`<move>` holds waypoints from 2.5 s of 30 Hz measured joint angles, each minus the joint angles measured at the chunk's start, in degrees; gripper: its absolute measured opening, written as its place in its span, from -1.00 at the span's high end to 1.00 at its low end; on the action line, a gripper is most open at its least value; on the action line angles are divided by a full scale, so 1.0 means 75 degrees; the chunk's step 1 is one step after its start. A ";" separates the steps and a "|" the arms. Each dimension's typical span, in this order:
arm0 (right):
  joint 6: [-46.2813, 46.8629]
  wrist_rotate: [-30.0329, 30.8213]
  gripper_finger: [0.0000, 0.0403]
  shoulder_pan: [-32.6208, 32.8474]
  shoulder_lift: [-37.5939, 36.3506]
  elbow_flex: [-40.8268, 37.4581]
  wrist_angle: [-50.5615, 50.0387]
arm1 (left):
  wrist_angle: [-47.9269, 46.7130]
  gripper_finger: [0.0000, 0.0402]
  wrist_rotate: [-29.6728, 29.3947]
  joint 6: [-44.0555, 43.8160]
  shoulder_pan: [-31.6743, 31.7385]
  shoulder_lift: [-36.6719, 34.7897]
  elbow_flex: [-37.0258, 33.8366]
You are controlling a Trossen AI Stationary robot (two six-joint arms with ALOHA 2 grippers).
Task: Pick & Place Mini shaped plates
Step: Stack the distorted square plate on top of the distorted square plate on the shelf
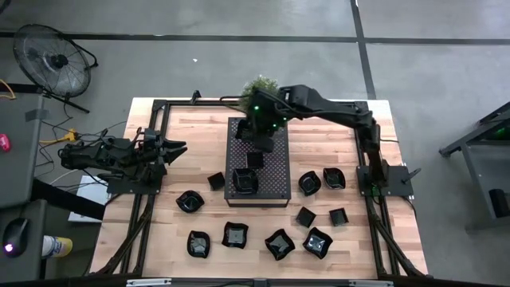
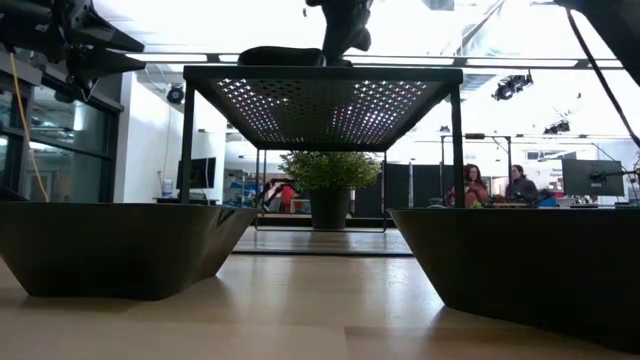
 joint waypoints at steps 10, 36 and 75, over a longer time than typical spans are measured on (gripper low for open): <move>-0.0338 0.0198 1.00 0.0065 0.0127 0.0004 0.0641 | -0.0039 0.35 -0.0005 0.0000 0.0002 0.0000 -0.0001; -0.1538 0.1399 1.00 0.0385 0.0357 -0.0001 0.0802 | 0.0019 0.35 -0.0184 -0.0744 0.0006 0.3478 0.2831; -0.7957 0.7205 1.00 0.1797 0.0372 -0.1858 0.4530 | -0.0234 -0.29 0.2893 -0.1330 0.4671 0.6909 0.5211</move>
